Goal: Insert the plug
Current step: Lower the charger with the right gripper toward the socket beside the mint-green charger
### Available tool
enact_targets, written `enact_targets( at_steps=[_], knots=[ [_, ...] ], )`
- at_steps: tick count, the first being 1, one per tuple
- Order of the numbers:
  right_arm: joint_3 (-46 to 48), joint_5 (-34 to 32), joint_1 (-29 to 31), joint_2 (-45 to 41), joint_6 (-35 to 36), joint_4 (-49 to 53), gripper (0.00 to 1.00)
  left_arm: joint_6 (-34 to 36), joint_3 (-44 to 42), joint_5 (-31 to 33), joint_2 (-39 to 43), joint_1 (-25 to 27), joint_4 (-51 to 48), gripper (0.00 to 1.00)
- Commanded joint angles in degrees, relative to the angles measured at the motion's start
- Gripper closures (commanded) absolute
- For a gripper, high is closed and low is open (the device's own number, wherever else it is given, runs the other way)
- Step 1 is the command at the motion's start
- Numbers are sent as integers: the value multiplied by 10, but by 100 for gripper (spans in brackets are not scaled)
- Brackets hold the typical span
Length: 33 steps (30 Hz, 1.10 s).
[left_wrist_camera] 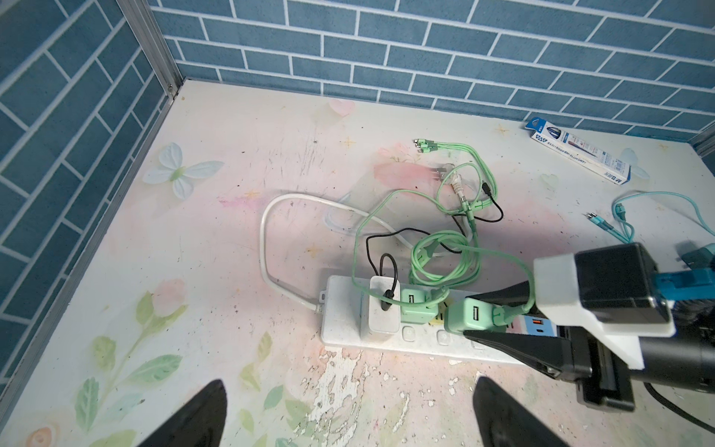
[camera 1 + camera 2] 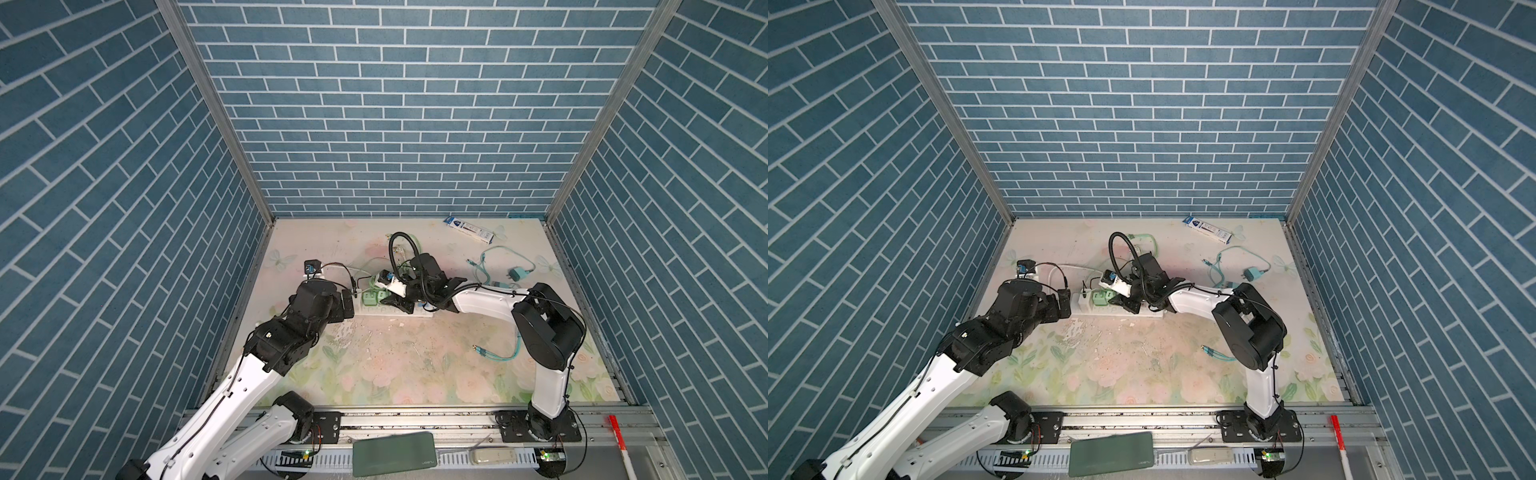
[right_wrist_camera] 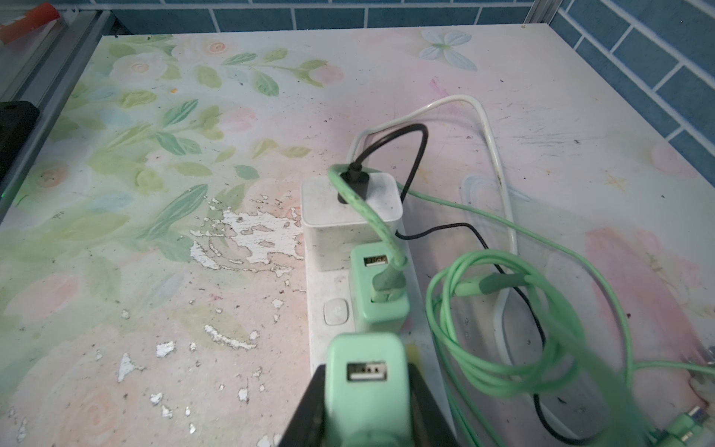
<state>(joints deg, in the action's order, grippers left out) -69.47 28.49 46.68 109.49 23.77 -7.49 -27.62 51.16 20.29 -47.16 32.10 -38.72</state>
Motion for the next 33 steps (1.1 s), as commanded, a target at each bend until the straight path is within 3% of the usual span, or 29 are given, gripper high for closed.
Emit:
enact_targets(
  at_steps=[1,33],
  knots=[
    [-14,23,-4,3,-8,6,100,4,-5,4,7,-5,-3,0],
    [-58,52,-18,57,-12,-10,100,5,-5,3,-2,-4,-3,0]
  ],
)
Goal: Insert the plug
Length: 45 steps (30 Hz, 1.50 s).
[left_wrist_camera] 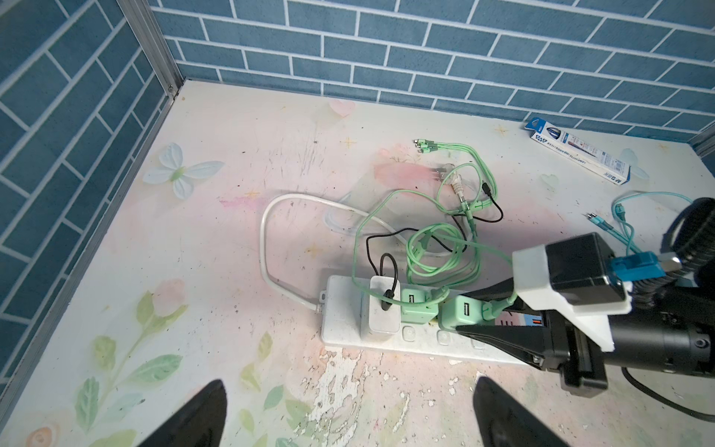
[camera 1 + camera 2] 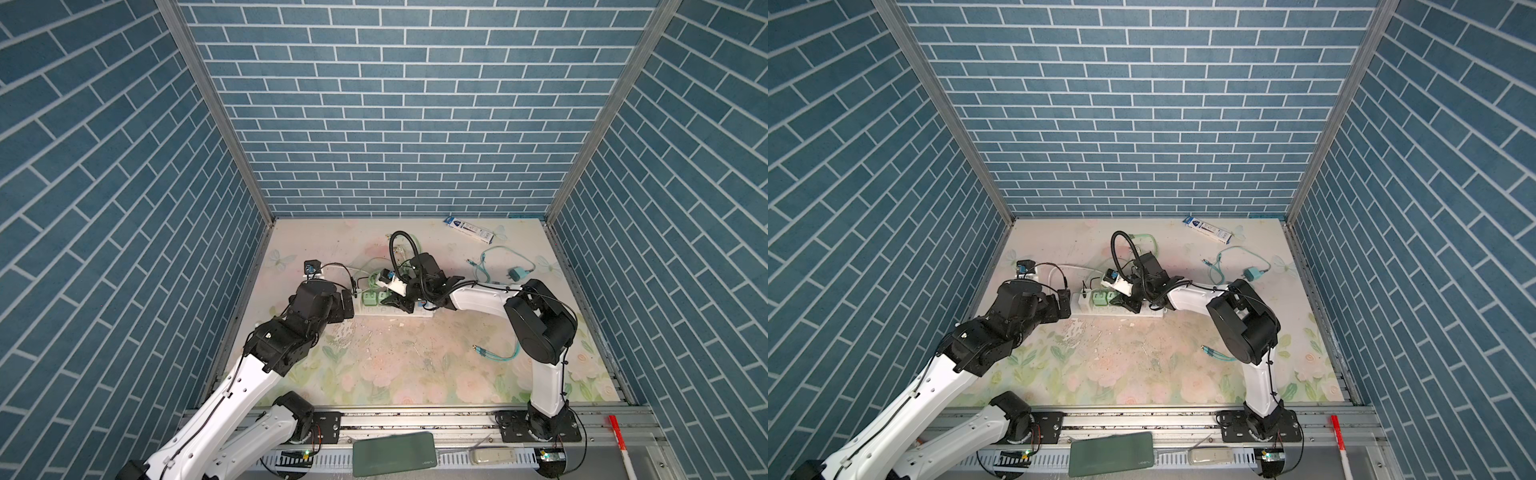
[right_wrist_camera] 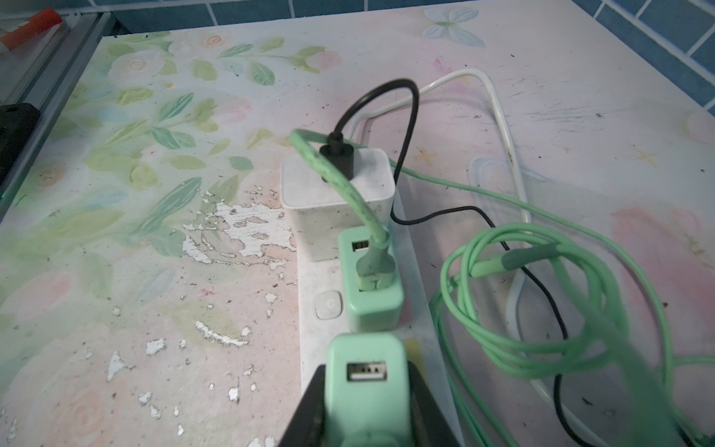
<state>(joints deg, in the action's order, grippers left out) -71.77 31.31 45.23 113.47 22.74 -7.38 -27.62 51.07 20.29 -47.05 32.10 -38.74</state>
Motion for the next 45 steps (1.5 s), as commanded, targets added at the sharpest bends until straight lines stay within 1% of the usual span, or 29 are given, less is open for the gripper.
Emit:
enact_targets(
  at_steps=[1,10,16,25,34,45],
  knots=[
    [-34,26,-4,18,-2,-15,100,5,-3,4,-4,-5,-3,0],
    [-26,38,-4,24,-8,-25,100,6,-1,3,-13,-5,1,0],
    [-35,52,-3,33,-4,-12,100,6,3,0,-16,-5,2,0],
    [-45,33,-4,36,18,5,100,9,9,-2,-17,-5,0,0],
    [-59,29,-8,45,28,11,100,9,10,1,-16,-5,-2,0],
    [-38,27,-3,47,32,-2,100,13,8,1,-19,-4,0,0]
  ],
)
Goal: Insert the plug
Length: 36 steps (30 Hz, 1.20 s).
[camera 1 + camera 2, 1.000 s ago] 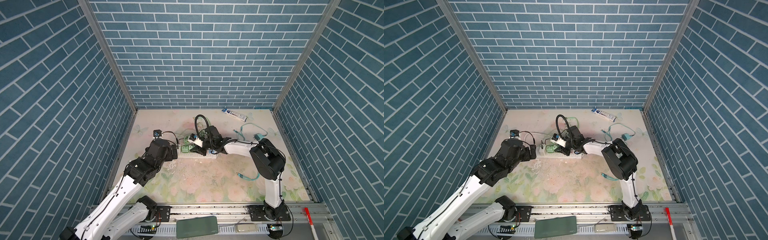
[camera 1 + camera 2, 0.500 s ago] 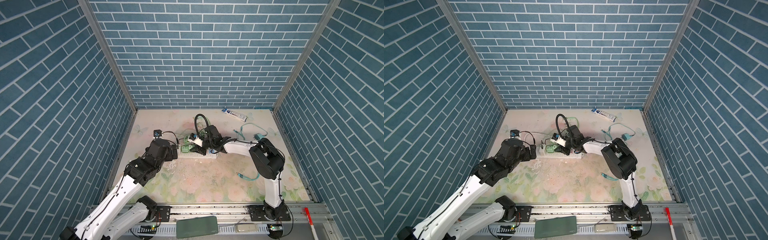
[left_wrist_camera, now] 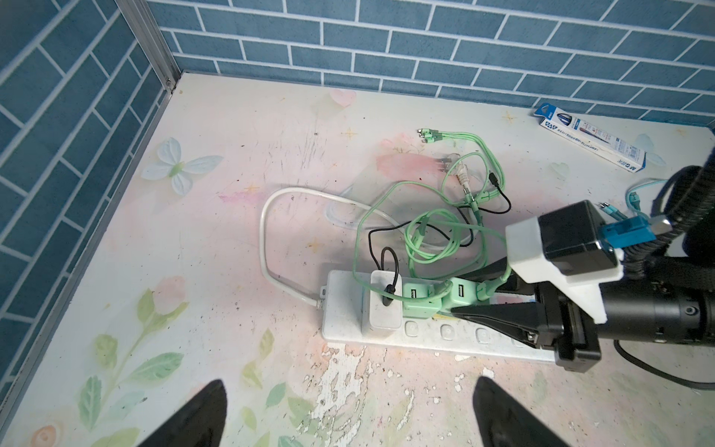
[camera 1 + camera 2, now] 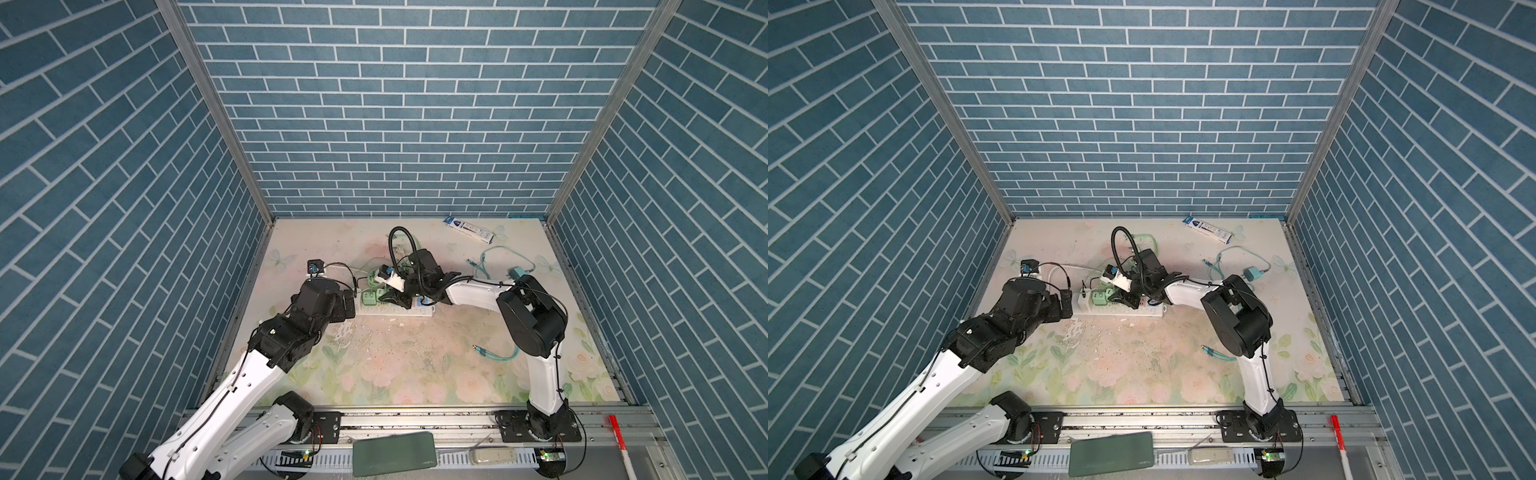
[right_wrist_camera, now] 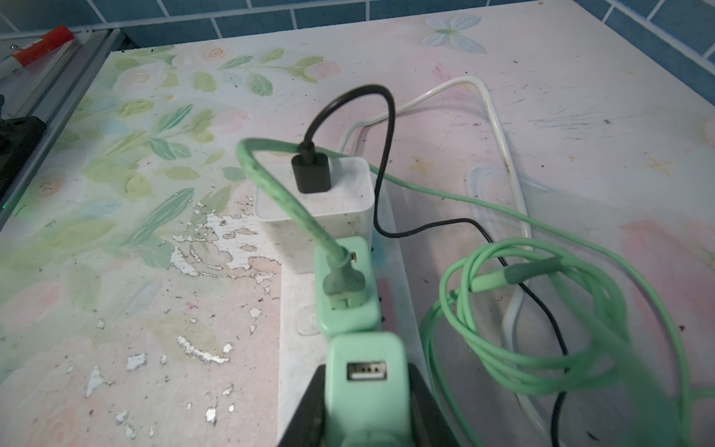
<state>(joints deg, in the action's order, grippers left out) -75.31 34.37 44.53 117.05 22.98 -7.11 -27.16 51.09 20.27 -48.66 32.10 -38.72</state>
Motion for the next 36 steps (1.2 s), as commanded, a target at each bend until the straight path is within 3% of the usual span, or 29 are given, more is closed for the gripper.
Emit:
enact_targets(
  at_steps=[1,8,20,36],
  knots=[
    [1,-7,6,8,32,-3,100,9,8,1,-3,-4,0,0],
    [-1,-30,16,7,80,61,100,11,6,-1,-5,-4,5,0],
    [11,-19,22,-2,64,90,100,12,13,-6,-12,-5,12,0],
    [82,-22,32,13,-24,-24,100,20,20,-14,-35,-5,28,0]
  ],
)
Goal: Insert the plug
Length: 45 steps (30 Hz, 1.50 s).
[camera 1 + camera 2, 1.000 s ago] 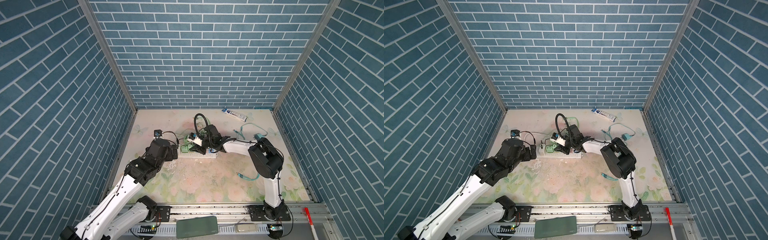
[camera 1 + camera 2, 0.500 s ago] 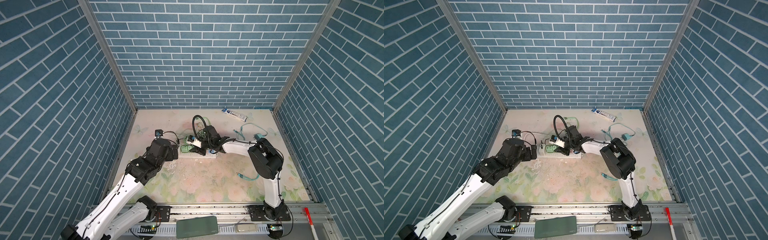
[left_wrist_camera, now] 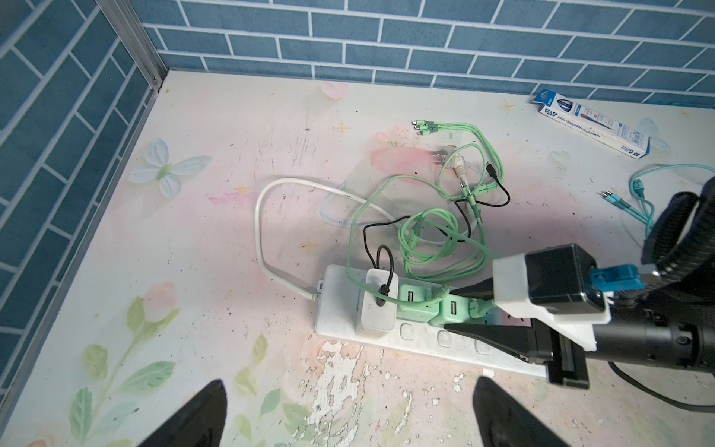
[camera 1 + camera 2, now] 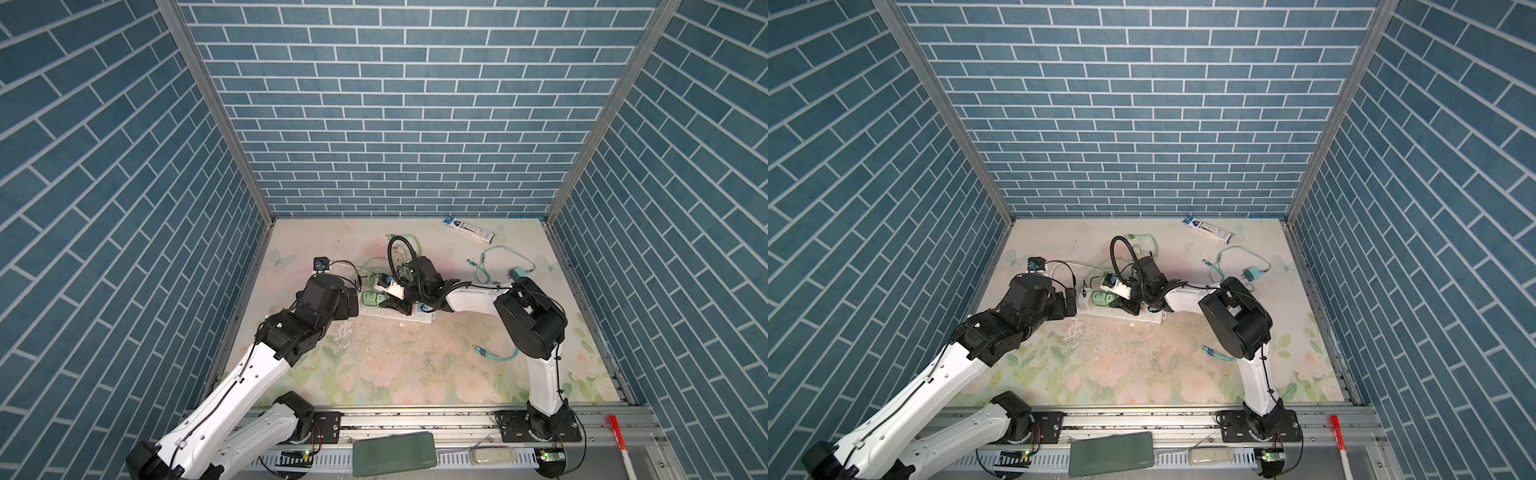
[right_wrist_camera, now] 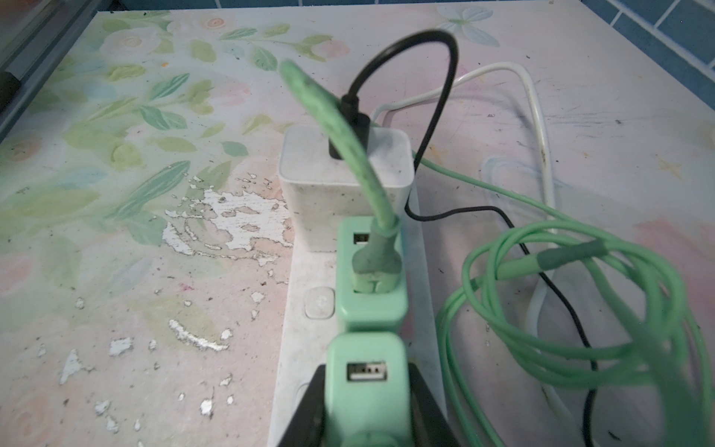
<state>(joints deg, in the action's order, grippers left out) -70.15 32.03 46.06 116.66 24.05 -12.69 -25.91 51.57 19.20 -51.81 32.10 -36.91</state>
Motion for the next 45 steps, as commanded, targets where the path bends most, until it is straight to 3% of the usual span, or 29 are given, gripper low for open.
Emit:
enact_targets(
  at_steps=[1,15,32,45],
  knots=[
    [27,-3,19,23,-41,31,100,9,16,-5,-6,-5,10,0],
    [-12,-18,50,65,-99,18,100,18,-2,7,16,-5,20,1],
    [-95,-22,49,47,-85,81,57,13,-36,11,54,-4,8,0],
    [-56,-43,35,4,-89,74,51,9,-30,15,33,-5,13,0]
  ],
)
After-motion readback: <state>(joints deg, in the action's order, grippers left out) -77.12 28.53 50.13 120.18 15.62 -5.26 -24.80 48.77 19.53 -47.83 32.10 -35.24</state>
